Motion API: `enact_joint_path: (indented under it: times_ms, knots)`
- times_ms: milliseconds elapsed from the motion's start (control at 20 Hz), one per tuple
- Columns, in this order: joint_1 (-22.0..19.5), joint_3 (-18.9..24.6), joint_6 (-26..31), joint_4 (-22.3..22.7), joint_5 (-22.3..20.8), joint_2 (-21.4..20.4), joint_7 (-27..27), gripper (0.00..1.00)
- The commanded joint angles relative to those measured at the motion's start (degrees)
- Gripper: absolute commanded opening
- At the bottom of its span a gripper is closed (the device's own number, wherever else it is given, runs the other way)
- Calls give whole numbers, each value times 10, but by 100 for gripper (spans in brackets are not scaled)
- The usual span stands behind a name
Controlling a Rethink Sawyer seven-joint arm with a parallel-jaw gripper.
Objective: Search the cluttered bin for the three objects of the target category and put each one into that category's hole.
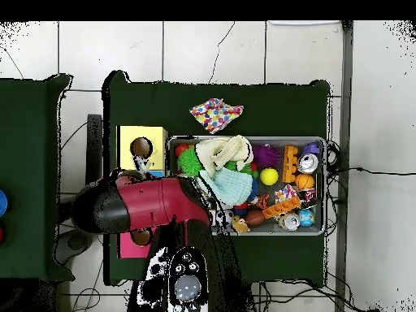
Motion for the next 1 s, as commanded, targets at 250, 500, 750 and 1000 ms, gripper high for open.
enact_joint_path:
  times_ms: [250,500,750,1000]
  knots:
    - [10,-8,-20,19,-48,78,35,0]
    - [0,-2,-46,27,-58,83,35,0]
    - [-13,11,-83,38,-60,95,30,0]
    - [-13,13,-109,47,-60,104,33,0]
